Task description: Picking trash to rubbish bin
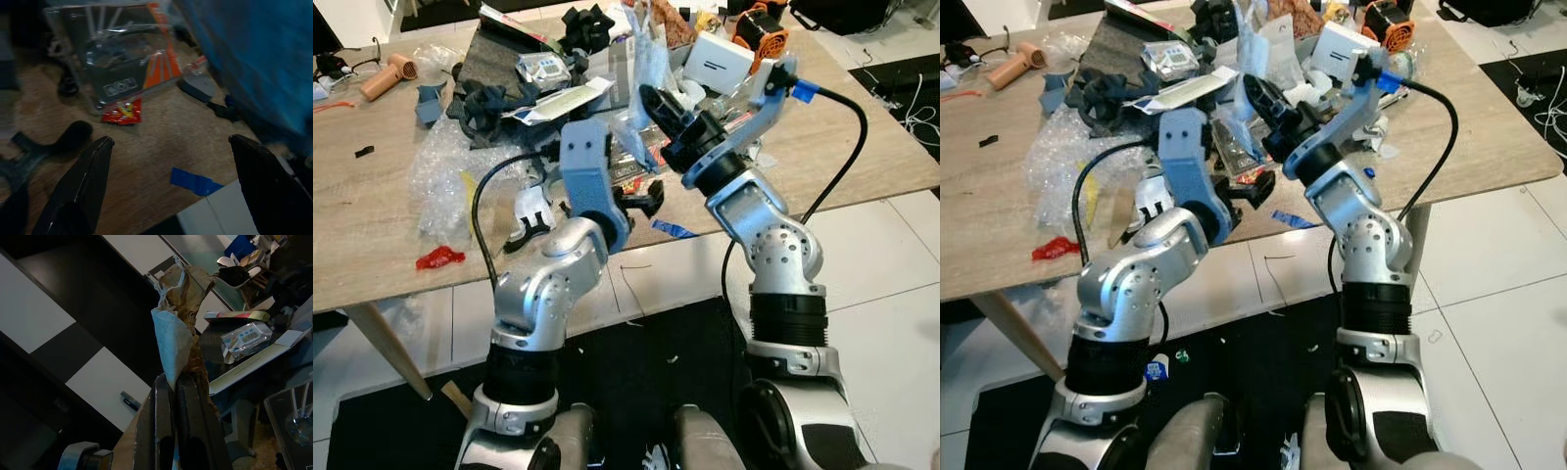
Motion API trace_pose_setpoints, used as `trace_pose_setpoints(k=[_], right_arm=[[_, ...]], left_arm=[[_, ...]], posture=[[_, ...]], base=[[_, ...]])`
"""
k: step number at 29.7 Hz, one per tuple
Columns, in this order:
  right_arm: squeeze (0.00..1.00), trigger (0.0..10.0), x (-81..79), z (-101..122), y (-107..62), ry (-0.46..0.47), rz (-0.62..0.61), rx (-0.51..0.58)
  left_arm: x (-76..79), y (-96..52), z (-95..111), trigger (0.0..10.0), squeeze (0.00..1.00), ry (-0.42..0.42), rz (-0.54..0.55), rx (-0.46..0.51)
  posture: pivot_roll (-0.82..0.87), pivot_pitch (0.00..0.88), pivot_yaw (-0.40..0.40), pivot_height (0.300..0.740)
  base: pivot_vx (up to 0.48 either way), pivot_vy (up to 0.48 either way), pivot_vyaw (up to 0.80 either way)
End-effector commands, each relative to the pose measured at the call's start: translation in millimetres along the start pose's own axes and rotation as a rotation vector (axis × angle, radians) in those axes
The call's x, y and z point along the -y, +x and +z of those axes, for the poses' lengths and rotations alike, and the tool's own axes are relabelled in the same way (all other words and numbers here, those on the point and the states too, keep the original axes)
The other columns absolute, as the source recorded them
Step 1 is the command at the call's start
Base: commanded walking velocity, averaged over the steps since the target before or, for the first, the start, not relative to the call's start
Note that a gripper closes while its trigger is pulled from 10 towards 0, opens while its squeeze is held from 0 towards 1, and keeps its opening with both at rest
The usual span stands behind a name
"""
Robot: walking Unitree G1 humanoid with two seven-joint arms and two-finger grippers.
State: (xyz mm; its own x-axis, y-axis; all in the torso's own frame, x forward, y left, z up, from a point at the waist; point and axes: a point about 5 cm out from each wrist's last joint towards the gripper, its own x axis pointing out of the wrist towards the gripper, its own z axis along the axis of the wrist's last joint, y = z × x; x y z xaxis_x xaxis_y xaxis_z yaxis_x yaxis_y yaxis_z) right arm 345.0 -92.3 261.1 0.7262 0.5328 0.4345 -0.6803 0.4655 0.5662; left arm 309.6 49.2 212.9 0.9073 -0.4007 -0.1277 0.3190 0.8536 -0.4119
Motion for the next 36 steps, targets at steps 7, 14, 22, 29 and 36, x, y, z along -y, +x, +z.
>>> trace_pose_setpoints(k=[7, 14, 22, 29, 36], right_arm=[[0.0, 0.0, -9.1, -6.2, -4.6, -0.05, 0.062, -0.063], [0.0, 0.0, 3.0, 2.5, -12.0, -0.099, -0.015, -0.039], [0.0, 0.0, 12.4, 14.3, -16.0, -0.122, -0.066, -0.006], [0.0, 0.0, 13.2, 11.6, -17.2, -0.135, -0.07, -0.023], [0.0, 0.0, 9.7, 8.8, -16.1, -0.133, -0.056, -0.028]], left_arm=[[53.4, 6.9, 12.4, 10.0, 0.0, -0.188, -0.172, 0.023], [52.5, 1.7, 21.9, 10.0, 0.0, -0.226, -0.239, 0.052], [59.6, -13.1, 34.2, 10.0, 0.0, -0.255, -0.383, 0.11], [63.3, -14.8, 35.4, 10.0, 0.0, -0.257, -0.415, 0.111], [65.5, -16.4, 30.9, 10.0, 0.0, -0.154, -0.418, 0.111]], posture=[[-0.1, 0.177, 0.105, 0.74], [-0.1, 0.179, 0.104, 0.74], [-0.1, 0.182, 0.099, 0.74], [-0.1, 0.18, 0.095, 0.74], [-0.11, 0.181, 0.097, 0.74]], base=[[0.0, 0.0, 0.0], [0.0, 0.0, 0.0], [0.0, 0.0, 0.0], [0.0, 0.0, 0.0], [0.0, 0.0, 0.0]])
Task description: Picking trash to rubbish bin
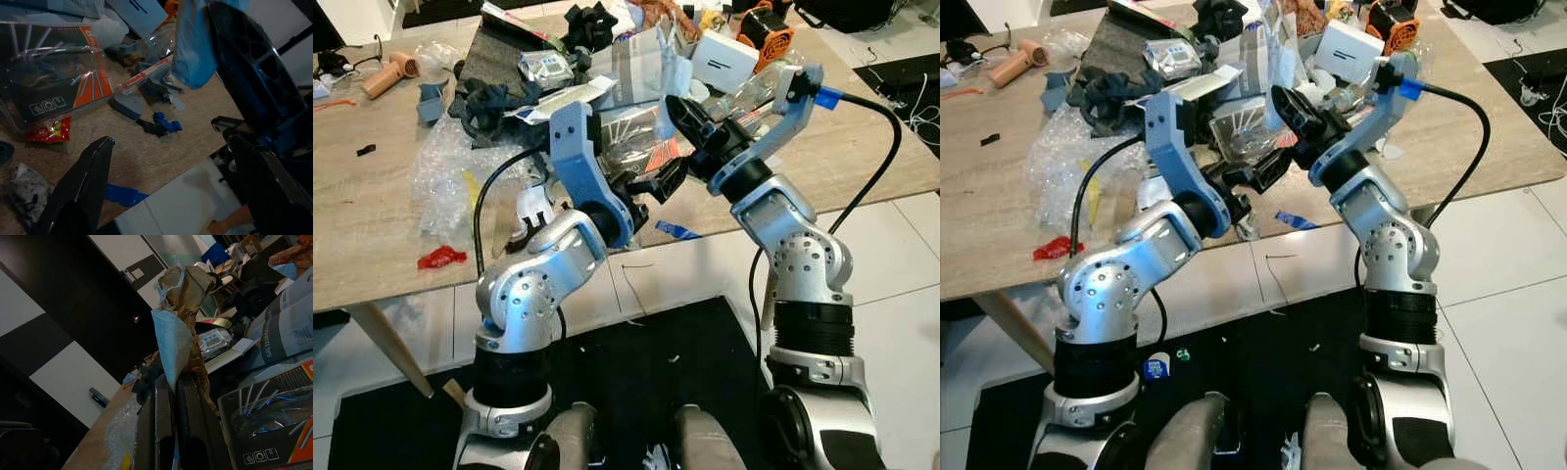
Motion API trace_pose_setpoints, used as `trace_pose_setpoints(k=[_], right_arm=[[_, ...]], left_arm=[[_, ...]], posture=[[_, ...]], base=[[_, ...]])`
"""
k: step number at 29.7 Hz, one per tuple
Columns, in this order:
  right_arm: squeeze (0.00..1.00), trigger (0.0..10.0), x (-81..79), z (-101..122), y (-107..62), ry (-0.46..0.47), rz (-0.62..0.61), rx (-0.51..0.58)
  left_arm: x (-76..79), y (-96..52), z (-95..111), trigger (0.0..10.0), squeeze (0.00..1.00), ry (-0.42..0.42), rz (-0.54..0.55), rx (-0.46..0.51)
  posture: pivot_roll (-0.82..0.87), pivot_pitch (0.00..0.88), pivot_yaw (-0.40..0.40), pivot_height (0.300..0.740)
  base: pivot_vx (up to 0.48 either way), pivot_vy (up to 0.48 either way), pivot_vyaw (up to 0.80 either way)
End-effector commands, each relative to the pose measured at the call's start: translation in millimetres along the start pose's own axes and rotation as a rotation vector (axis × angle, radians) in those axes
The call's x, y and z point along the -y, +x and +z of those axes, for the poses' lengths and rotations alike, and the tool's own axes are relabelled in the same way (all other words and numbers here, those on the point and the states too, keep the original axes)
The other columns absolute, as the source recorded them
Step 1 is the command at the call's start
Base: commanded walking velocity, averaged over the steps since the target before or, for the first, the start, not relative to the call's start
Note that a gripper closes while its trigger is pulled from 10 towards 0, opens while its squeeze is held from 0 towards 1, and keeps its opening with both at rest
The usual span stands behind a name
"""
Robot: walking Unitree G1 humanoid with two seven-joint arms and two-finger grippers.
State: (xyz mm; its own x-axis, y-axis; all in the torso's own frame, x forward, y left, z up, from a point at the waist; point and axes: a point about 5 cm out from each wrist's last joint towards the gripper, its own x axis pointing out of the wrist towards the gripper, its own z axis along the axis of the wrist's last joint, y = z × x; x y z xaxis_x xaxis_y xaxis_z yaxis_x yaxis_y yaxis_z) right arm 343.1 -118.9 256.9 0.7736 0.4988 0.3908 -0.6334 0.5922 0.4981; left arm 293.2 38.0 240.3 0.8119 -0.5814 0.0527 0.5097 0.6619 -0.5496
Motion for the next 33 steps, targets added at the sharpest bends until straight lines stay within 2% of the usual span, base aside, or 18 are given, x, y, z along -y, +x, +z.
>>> trace_pose_setpoints(k=[1, 4, 6, 7, 8, 9, 10, 11, 13, 15, 18, 19, 20, 23, 26, 30, 32, 33], right_arm=[[0.0, 0.0, -5.8, -6.9, 0.8, 0.0, 0.029, -0.026], [0.0, 0.0, -7.4, -6.9, -0.1, 0.001, 0.059, -0.038], [0.0, 0.0, -6.3, -4.6, -3.2, -0.017, 0.081, -0.054], [0.0, 0.0, -6.3, -4.6, -3.2, -0.017, 0.081, -0.054], [0.0, 1.6, -2.8, -3.4, -4.8, -0.032, 0.075, -0.065], [0.0, 7.2, 1.2, -2.4, -6.0, -0.044, 0.061, -0.073], [0.0, 7.2, 1.2, -2.4, -6.0, -0.044, 0.061, -0.073], [0.0, 10.0, 6.0, -1.3, -8.5, -0.053, 0.042, -0.081], [0.0, 10.0, 9.4, -0.7, -9.9, -0.057, 0.029, -0.086], [0.0, 10.0, 18.1, -0.2, -15.1, -0.081, -0.007, -0.104], [0.0, 10.0, 28.3, 0.8, -17.2, -0.101, -0.054, -0.115], [0.0, 10.0, 28.3, 0.8, -17.2, -0.101, -0.054, -0.115], [0.0, 10.0, 32.5, 1.1, -16.3, -0.107, -0.073, -0.117], [0.0, 10.0, 33.1, -0.9, -16.3, -0.122, -0.079, -0.127], [0.0, 10.0, 29.5, -18.0, -13.3, -0.162, -0.083, -0.179], [0.0, 10.0, 27.2, -35.2, -12.2, -0.214, -0.087, -0.232], [0.0, 10.0, 26.5, -45.4, -15.0, -0.292, -0.074, -0.275], [0.0, 10.0, 31.4, -53.6, -16.3, -0.334, -0.103, -0.298]], left_arm=[[39.1, 8.0, 9.1, 10.0, 0.0, 0.029, -0.155, 0.046], [34.1, 3.1, 17.2, 10.0, 0.0, 0.129, -0.186, 0.094], [18.9, -7.6, 32.7, 10.0, 0.0, 0.244, -0.207, 0.162], [18.9, -7.6, 32.7, 10.0, 0.0, 0.244, -0.207, 0.162], [7.5, -12.2, 40.8, 10.0, 0.0, 0.298, -0.185, 0.188], [-2.7, -15.6, 47.5, 10.0, 0.0, 0.336, -0.156, 0.205], [-2.7, -15.6, 47.5, 10.0, 0.0, 0.336, -0.156, 0.205], [-14.1, -20.1, 54.5, 10.0, 0.0, 0.384, -0.11, 0.225], [-21.3, -22.8, 59.0, 10.0, 0.0, 0.415, -0.08, 0.237], [-36.2, -33.3, 66.5, 10.0, 0.0, 0.501, -0.037, 0.251], [-50.1, -43.3, 71.2, 10.0, 0.0, 0.58, -0.016, 0.25], [-50.1, -43.3, 71.2, 10.0, 0.0, 0.58, -0.016, 0.25], [-58.4, -47.5, 73.6, 10.0, 0.0, 0.631, 0.001, 0.244], [-67.5, -53.1, 75.8, 10.0, 0.0, 0.691, 0.03, 0.234], [-91.7, -62.6, 75.7, 10.0, 0.0, 0.821, 0.138, 0.2], [-106.1, -65.4, 67.7, 10.0, 0.0, 0.871, 0.207, 0.179], [-112.7, -67.1, 59.7, 10.0, 0.0, 0.839, 0.232, 0.183], [-120.4, -64.2, 52.7, 10.0, 0.0, 0.8, 0.285, 0.181]], posture=[[-0.11, 0.18, 0.096, 0.74], [-0.11, 0.174, 0.094, 0.74], [-0.11, 0.162, 0.091, 0.74], [-0.11, 0.162, 0.091, 0.74], [-0.12, 0.145, 0.084, 0.74], [-0.12, 0.137, 0.082, 0.74], [-0.12, 0.137, 0.082, 0.74], [-0.12, 0.127, 0.079, 0.74], [-0.12, 0.123, 0.078, 0.74], [-0.12, 0.097, 0.066, 0.74], [-0.12, 0.072, 0.056, 0.74], [-0.12, 0.072, 0.056, 0.74], [-0.12, 0.057, 0.051, 0.74], [-0.12, 0.05, 0.049, 0.74], [-0.11, 0.0, 0.041, 0.74], [-0.11, 0.0, 0.042, 0.74], [-0.1, 0.0, 0.039, 0.74], [-0.09, 0.0, 0.025, 0.74]], base=[[0.0, 0.0, 0.0], [0.0, 0.0, 0.0], [0.0, 0.0, 0.0], [0.0, 0.0, 0.0], [0.0, 0.0, 0.0], [0.0, 0.0, 0.0], [0.0, 0.0, 0.0], [0.0, 0.0, 0.0], [0.0, 0.0, 0.0], [0.0, 0.0, 0.0], [0.0, 0.0, 0.0], [0.0, 0.0, 0.0], [0.0, 0.0, 0.0], [0.0, 0.0, 0.0], [0.0, 0.0, 0.0], [0.0, 0.0, 0.0], [0.0, 0.0, 0.0], [0.0, 0.0, 0.0]])
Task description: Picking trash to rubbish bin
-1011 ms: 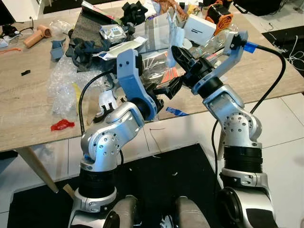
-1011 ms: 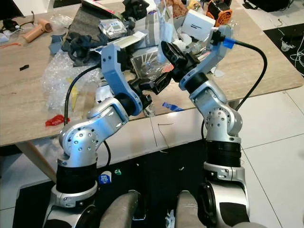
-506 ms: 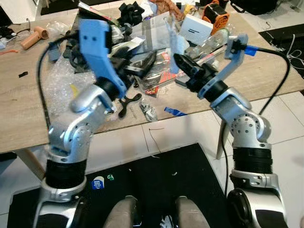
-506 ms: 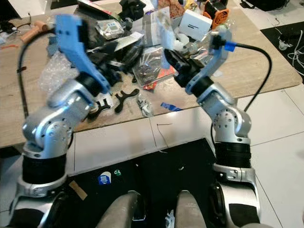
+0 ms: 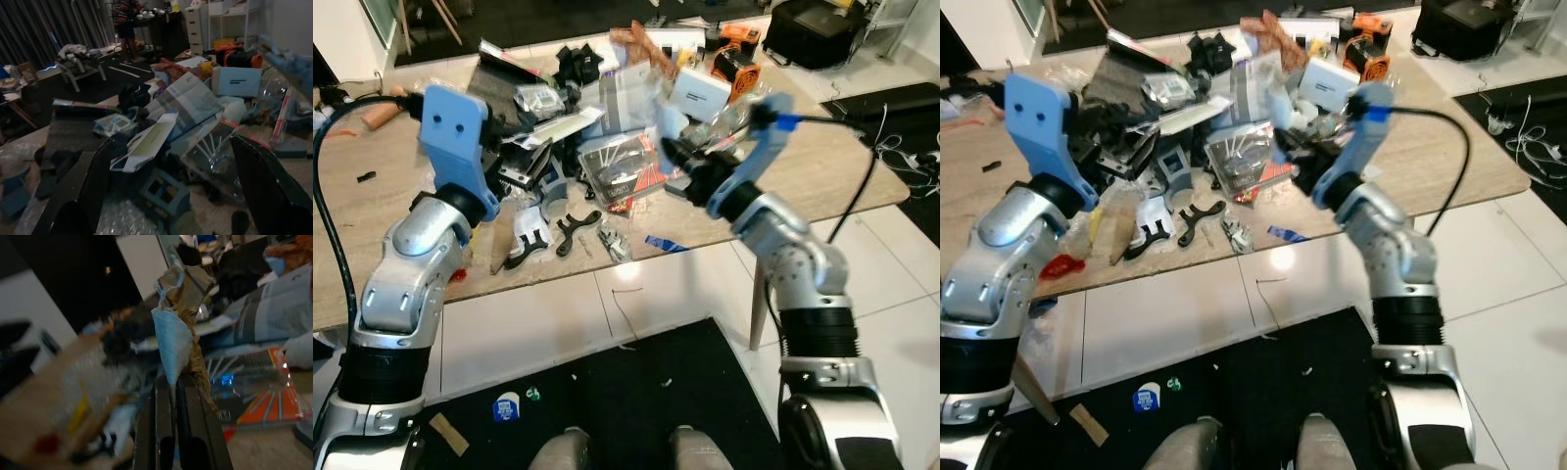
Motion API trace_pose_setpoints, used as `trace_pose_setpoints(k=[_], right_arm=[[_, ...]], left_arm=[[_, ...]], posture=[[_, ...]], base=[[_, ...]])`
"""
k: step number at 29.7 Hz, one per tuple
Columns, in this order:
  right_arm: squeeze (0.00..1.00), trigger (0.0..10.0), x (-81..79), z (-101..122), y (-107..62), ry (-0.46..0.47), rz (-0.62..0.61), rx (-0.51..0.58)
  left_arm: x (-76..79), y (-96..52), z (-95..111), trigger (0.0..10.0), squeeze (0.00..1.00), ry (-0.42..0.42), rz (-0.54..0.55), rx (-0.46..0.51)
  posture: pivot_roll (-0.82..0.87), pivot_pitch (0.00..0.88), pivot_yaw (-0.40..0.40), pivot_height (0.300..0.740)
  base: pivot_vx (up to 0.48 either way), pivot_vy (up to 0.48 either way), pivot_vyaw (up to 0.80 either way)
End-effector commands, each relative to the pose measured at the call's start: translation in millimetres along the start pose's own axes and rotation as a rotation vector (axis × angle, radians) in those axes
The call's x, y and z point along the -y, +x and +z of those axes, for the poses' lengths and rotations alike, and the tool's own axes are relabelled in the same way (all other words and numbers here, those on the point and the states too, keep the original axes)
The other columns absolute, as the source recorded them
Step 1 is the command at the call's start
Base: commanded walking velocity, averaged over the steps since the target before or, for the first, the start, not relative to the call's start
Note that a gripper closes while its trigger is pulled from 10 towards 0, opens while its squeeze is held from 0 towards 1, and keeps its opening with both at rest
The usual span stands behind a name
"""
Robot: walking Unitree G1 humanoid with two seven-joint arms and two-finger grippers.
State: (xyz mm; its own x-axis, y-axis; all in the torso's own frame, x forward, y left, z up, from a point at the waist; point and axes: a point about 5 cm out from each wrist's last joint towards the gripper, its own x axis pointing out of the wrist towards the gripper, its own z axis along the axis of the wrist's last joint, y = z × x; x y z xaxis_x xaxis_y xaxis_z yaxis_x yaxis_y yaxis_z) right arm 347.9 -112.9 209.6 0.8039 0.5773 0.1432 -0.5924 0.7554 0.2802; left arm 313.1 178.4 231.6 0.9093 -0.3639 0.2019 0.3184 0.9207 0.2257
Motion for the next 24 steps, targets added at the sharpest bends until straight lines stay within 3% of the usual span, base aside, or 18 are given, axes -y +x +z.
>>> trace_pose_setpoints(k=[1, 5, 6, 9, 11, 14, 24], right_arm=[[0.0, 10.0, 4.6, -15.6, -0.4, -0.061, -0.041, -0.046], [0.0, 10.0, 10.4, -45.6, -3.5, -0.096, -0.098, -0.092], [0.0, 10.0, 10.4, -45.6, -3.5, -0.096, -0.098, -0.092], [0.0, 10.0, 23.2, -50.7, -0.2, -0.082, -0.173, -0.088], [0.0, 10.0, 29.7, -47.1, 3.7, -0.159, -0.195, -0.095], [0.0, 10.0, 25.0, -50.6, 6.5, -0.164, -0.157, -0.097], [0.0, 10.0, 29.4, -49.6, 11.2, -0.204, -0.144, -0.102]], left_arm=[[1.1, 0.1, -17.5, 10.0, 0.0, -0.03, 0.058, -0.045], [17.3, 7.4, -45.7, 10.0, 0.0, -0.108, 0.131, -0.093], [17.3, 7.4, -45.7, 10.0, 0.0, -0.108, 0.131, -0.093], [36.8, 12.0, -60.8, 10.0, 0.0, -0.201, 0.116, -0.107], [45.9, 11.5, -73.6, 10.0, 0.0, -0.245, 0.107, -0.137], [38.4, 10.7, -77.7, 10.0, 0.0, -0.305, 0.136, -0.132], [44.6, 21.3, -78.7, 10.0, 0.0, -0.284, 0.108, -0.106]], posture=[[-0.09, 0.0, 0.025, 0.74], [-0.07, 0.0, 0.004, 0.74], [-0.07, 0.0, 0.004, 0.74], [-0.06, 0.0, 0.005, 0.74], [-0.05, 0.0, 0.007, 0.74], [-0.06, 0.0, 0.004, 0.74], [-0.05, 0.0, -0.009, 0.74]], base=[[0.0, 0.0, 0.0], [-0.09, 0.0, 0.0], [-0.36, 0.0, 0.0], [-0.399, 0.0, 0.0], [-0.392, 0.0, 0.0], [-0.386, 0.0, 0.0], [-0.375, 0.0, 0.0]])
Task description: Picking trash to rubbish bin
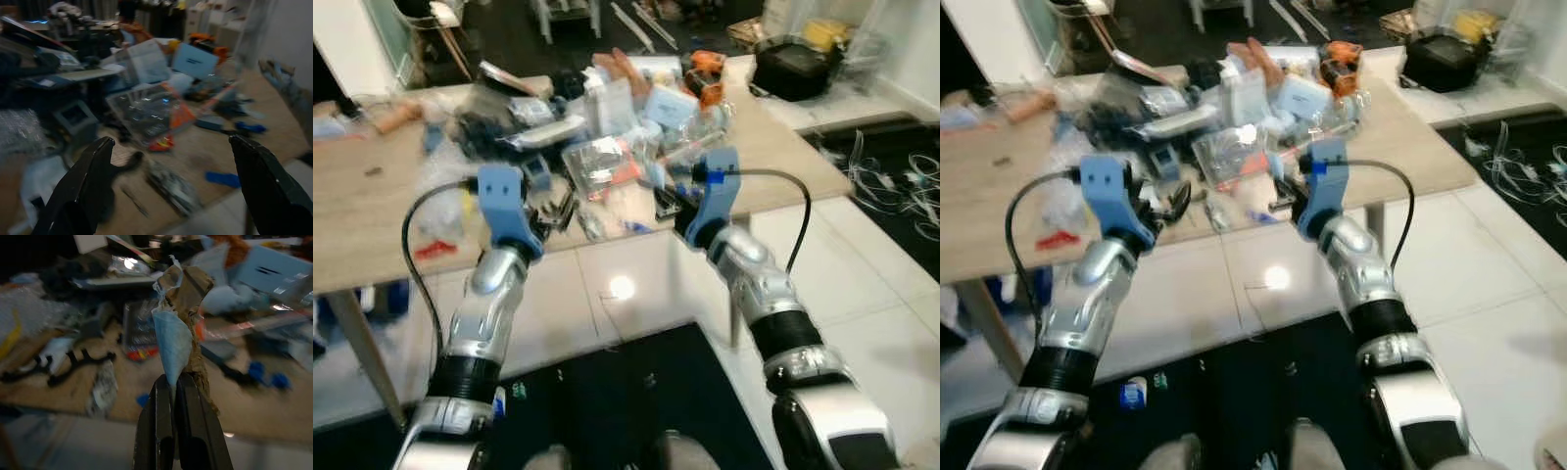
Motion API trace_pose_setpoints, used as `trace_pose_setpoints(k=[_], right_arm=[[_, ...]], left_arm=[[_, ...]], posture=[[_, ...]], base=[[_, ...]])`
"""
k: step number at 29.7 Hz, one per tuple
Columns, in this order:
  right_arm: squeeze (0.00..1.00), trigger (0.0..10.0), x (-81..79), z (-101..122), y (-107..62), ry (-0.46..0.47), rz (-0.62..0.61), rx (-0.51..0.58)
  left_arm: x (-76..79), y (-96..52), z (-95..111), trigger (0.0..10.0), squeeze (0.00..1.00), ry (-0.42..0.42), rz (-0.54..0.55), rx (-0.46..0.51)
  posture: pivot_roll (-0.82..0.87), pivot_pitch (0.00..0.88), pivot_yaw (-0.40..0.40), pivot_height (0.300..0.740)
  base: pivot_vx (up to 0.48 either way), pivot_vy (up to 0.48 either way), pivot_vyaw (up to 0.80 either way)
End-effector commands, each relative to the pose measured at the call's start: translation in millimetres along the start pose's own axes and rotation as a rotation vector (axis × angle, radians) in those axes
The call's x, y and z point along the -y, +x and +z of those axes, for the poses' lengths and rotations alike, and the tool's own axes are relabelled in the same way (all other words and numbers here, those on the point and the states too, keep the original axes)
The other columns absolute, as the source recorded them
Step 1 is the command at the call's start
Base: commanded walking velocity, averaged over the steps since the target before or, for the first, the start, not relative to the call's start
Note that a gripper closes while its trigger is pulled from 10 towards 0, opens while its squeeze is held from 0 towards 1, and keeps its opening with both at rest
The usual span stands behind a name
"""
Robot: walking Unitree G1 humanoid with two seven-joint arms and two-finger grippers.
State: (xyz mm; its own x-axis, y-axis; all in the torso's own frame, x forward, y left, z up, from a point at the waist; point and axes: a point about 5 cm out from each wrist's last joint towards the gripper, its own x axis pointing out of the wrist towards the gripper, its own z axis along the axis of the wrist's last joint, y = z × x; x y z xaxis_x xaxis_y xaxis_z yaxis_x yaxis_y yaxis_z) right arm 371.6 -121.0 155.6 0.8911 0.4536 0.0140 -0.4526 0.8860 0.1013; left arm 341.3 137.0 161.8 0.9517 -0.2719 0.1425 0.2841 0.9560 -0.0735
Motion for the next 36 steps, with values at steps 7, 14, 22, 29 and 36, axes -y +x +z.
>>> trace_pose_setpoints(k=[7, 14, 22, 29, 36], right_arm=[[0.0, 10.0, -4.0, -1.5, 5.5, -0.021, 0.029, -0.003], [0.0, 10.0, -2.5, -2.3, 7.2, -0.019, 0.025, -0.002], [0.0, 10.0, -2.5, -2.8, 8.5, -0.01, 0.028, 0.0], [0.0, 10.0, -2.1, -3.2, 9.0, -0.004, 0.03, 0.001], [0.0, 10.0, -2.0, -3.2, 9.6, -0.003, 0.031, 0.003]], left_arm=[[-2.4, -0.5, -11.6, 10.0, 0.0, 0.007, 0.01, -0.028], [-2.7, 1.6, -12.4, 10.0, 0.0, 0.014, 0.002, -0.02], [-3.3, 2.4, -13.1, 10.0, 0.0, 0.017, 0.001, -0.016], [-3.6, 2.8, -13.5, 10.0, 0.0, 0.017, -0.001, -0.014], [-4.0, 3.4, -13.9, 10.0, 0.0, 0.018, -0.002, -0.011]], posture=[[-0.05, 0.0, -0.011, 0.74], [-0.05, 0.0, -0.011, 0.74], [-0.04, 0.0, -0.01, 0.74], [-0.04, 0.0, -0.01, 0.74], [-0.04, 0.0, -0.009, 0.74]], base=[[-0.366, 0.0, 0.0], [-0.363, 0.0, 0.0], [-0.362, 0.0, 0.0], [-0.364, 0.0, 0.0], [-0.361, 0.0, 0.0]])
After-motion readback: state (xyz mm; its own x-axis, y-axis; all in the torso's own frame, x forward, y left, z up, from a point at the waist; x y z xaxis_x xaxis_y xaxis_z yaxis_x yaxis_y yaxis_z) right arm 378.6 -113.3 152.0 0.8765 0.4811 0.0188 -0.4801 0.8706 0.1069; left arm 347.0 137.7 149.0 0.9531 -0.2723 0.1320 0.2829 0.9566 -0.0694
